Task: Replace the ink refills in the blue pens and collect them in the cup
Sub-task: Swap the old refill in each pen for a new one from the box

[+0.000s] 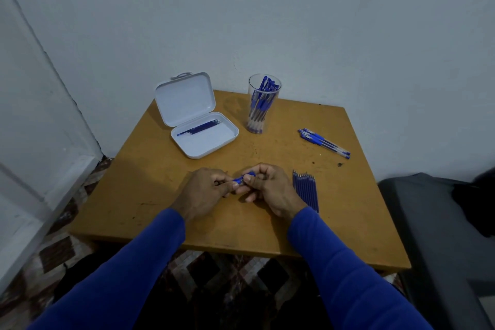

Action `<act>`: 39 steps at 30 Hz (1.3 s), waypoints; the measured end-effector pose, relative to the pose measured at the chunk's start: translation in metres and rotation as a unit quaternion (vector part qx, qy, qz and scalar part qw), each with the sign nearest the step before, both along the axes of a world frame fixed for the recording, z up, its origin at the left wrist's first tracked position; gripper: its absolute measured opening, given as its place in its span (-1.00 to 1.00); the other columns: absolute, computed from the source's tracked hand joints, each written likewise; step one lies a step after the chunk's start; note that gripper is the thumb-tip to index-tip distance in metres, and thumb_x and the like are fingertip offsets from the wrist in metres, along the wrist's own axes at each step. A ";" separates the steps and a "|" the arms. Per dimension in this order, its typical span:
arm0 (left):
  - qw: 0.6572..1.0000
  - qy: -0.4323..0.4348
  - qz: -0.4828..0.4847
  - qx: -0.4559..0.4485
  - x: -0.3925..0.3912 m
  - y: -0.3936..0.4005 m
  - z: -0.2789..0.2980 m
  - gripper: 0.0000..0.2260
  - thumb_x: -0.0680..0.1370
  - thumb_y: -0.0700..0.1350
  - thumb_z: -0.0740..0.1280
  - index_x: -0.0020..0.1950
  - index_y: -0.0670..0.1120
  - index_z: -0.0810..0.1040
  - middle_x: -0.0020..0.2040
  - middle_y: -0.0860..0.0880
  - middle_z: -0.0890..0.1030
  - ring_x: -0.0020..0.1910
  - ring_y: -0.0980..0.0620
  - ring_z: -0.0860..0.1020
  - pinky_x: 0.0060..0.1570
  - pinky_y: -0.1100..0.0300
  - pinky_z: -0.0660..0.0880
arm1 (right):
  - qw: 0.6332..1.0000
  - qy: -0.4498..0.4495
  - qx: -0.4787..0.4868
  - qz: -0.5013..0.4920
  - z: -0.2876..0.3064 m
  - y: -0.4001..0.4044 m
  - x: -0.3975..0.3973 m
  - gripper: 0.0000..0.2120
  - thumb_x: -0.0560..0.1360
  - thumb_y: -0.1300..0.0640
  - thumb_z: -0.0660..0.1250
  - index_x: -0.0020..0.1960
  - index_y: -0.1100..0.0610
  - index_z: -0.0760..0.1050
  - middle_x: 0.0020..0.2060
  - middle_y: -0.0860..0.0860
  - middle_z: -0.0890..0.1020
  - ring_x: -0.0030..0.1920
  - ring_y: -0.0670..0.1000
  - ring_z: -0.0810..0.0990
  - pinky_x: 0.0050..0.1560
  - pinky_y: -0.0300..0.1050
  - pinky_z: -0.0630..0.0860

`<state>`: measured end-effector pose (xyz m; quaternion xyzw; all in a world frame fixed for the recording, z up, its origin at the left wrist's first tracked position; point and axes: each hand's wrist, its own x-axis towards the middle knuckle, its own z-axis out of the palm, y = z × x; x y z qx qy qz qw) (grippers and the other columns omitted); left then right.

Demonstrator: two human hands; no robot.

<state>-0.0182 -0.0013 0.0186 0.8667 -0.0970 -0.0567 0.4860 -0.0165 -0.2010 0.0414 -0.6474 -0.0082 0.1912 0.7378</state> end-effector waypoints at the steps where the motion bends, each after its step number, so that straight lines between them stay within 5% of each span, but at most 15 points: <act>1: 1.000 -0.001 0.000 0.000 0.000 0.000 0.000 -0.91 0.56 0.02 0.44 -0.03 0.05 0.73 -0.26 0.12 0.68 -0.22 0.19 0.61 -0.18 0.34 0.43 | 1.000 -0.004 0.002 0.000 -0.001 0.000 0.000 -0.87 0.60 0.31 0.31 0.13 0.33 0.52 -0.09 0.29 0.71 -0.17 0.07 0.73 -0.36 -0.20 0.63; 18: 1.000 -0.023 0.009 -0.006 -0.002 -0.001 -0.004 -0.89 0.58 -0.01 0.43 0.01 0.01 0.74 -0.28 0.16 0.66 -0.25 0.20 0.59 -0.26 0.41 0.43 | 1.000 -0.008 0.021 -0.016 -0.002 0.000 0.001 -0.92 0.65 0.31 0.26 0.12 0.29 0.46 -0.09 0.33 0.69 -0.15 0.13 0.74 -0.39 -0.13 0.65; 29: 0.996 -0.083 0.039 -0.016 -0.010 -0.006 -0.002 -0.90 0.56 -0.02 0.45 0.03 0.02 0.74 -0.26 0.13 0.65 -0.25 0.23 0.57 -0.25 0.40 0.42 | 0.991 0.010 0.040 -0.126 -0.002 0.001 -0.002 -0.89 0.67 0.24 0.25 0.13 0.27 0.48 -0.10 0.25 0.69 -0.22 0.09 0.69 -0.38 -0.12 0.63; 34: 0.993 -0.089 0.059 -0.046 -0.010 -0.006 -0.006 -0.91 0.56 -0.03 0.46 0.01 0.04 0.74 -0.24 0.22 0.65 -0.25 0.19 0.57 -0.25 0.35 0.45 | 0.985 -0.013 -0.100 -0.141 -0.002 0.006 -0.003 -0.94 0.62 0.23 0.35 0.08 0.19 0.57 -0.30 0.13 0.62 -0.48 -0.03 0.51 -0.51 -0.19 0.47; 39: 0.992 -0.099 0.062 -0.045 -0.011 -0.006 -0.006 -0.91 0.55 -0.03 0.45 0.02 0.05 0.74 -0.23 0.16 0.66 -0.22 0.14 0.60 -0.24 0.27 0.53 | 0.947 -0.094 -0.260 -0.161 -0.009 0.018 -0.003 -0.92 0.57 0.16 0.44 -0.02 0.03 0.55 -0.22 0.01 0.65 -0.40 -0.12 0.55 -0.48 -0.30 0.42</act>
